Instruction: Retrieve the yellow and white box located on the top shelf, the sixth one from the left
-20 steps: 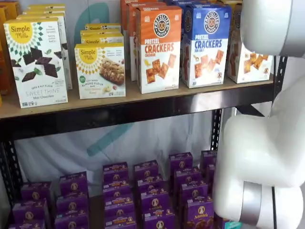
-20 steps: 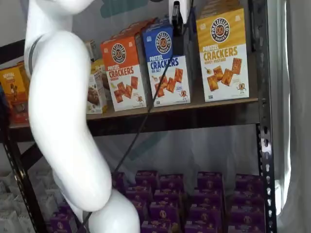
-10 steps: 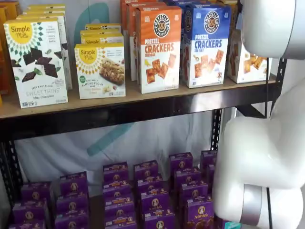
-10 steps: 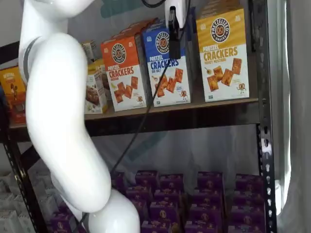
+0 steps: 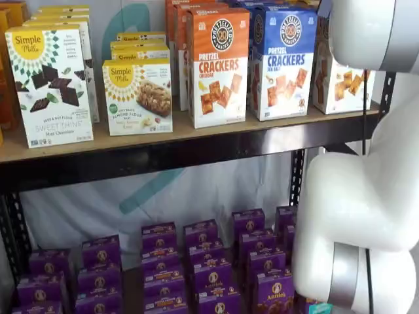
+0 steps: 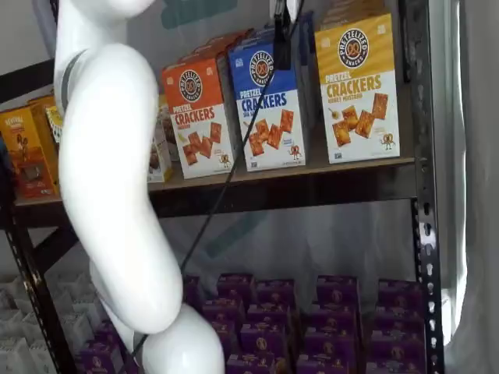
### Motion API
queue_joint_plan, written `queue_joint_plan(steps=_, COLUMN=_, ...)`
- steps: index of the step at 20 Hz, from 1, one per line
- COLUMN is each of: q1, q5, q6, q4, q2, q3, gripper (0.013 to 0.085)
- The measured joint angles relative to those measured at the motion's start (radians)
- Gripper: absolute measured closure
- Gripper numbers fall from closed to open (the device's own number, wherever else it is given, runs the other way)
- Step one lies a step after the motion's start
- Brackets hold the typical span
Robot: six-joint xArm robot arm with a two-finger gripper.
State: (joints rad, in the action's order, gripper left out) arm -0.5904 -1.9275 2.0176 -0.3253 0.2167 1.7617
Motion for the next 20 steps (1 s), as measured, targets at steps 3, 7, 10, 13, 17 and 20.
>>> queue_joint_plan(steps=3, q1=0.002, q5=-0.014, q6=-0.012, q4=-0.012, q2=-0.035, q3=0.053, gripper=0.0130)
queue_joint_plan(steps=7, q1=0.006, q5=-0.029, q6=-0.028, q4=-0.025, q2=-0.068, q3=0.104, gripper=0.0130)
queue_joint_plan(steps=10, q1=0.007, q5=-0.035, q6=-0.035, q4=-0.034, q2=-0.089, q3=0.134, gripper=0.0130)
queue_joint_plan(steps=13, q1=0.002, q5=-0.041, q6=-0.039, q4=-0.045, q2=-0.110, q3=0.163, gripper=0.0130)
queue_joint_plan(steps=17, q1=-0.011, q5=-0.040, q6=-0.034, q4=-0.056, q2=-0.138, q3=0.197, gripper=0.0130)
queue_joint_plan(steps=20, q1=-0.021, q5=-0.043, q6=-0.027, q4=-0.061, q2=-0.162, q3=0.222, gripper=0.0130)
